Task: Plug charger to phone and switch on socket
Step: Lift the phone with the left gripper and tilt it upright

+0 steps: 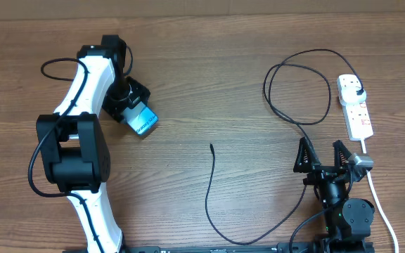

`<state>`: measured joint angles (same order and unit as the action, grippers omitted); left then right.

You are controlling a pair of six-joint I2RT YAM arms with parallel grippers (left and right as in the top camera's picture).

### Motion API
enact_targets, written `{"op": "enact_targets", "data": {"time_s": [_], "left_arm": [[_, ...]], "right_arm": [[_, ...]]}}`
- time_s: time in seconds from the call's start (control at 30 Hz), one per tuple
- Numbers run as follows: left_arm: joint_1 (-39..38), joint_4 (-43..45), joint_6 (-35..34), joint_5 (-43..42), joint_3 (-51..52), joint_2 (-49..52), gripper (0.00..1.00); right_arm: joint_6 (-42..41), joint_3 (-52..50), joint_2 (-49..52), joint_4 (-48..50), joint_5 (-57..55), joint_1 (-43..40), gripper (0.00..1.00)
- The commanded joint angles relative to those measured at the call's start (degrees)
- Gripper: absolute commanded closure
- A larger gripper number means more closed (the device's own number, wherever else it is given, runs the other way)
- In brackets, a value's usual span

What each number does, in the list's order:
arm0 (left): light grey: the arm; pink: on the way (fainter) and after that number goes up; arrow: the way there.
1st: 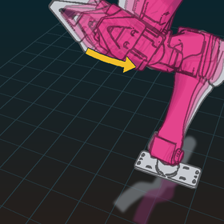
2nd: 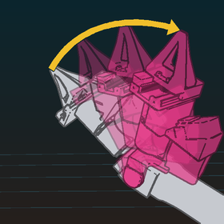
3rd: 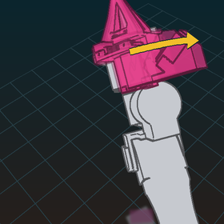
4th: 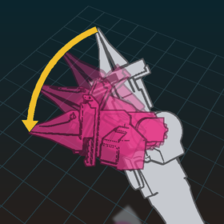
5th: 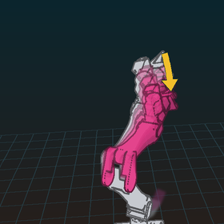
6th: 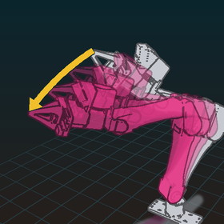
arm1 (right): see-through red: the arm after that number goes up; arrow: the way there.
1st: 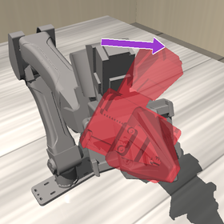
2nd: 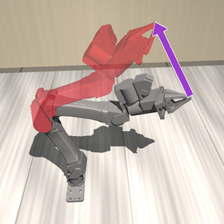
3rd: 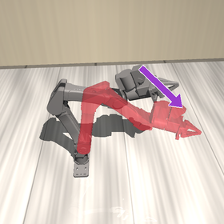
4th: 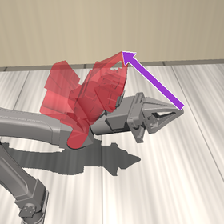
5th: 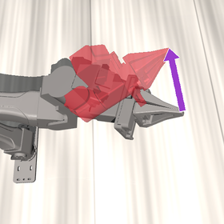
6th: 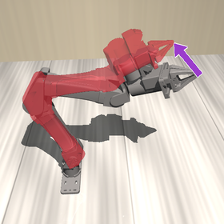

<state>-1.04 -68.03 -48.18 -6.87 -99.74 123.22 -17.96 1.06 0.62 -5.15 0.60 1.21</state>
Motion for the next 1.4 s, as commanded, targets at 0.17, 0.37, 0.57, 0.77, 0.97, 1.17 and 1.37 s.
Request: {"op": "enact_targets", "data": {"time_s": [0.17,0.37,0.57,0.77,0.97,1.17,1.37], "left_arm": [[-1.4,-1.3,1.8,-34.0,-4.3,-2.6,0.96],[-1.4,-6.3,-3.2,-50.4,-4.3,-2.6,0.96],[-1.4,-8.8,-3.2,-63.1,-4.3,-2.6,0.96],[-1.4,-8.9,-3.0,-71.8,-4.3,-2.6,0.96],[-1.4,-9.7,-3.0,-72.6,-4.3,-2.6,0.96],[-1.4,-9.8,-2.9,-72.6,-4.2,-2.6,0.96],[-1.5,-9.8,-2.8,-72.4,-4.2,-2.6,0.96]], "right_arm": [[0.3,-0.6,-0.5,0.3,-0.5,0.3,0.0],[0.3,-0.6,-0.5,0.3,-0.5,0.3,0.0],[0.3,-0.6,-0.5,0.3,-0.5,0.3,0.0],[0.3,-0.6,-0.5,0.3,-0.5,0.3,0.0],[0.3,-0.6,-0.5,0.3,-0.6,0.3,0.0],[0.3,-0.6,-0.5,0.3,-0.5,0.3,0.0],[0.3,-0.6,-0.5,0.3,-0.5,0.3,0.0]]}}
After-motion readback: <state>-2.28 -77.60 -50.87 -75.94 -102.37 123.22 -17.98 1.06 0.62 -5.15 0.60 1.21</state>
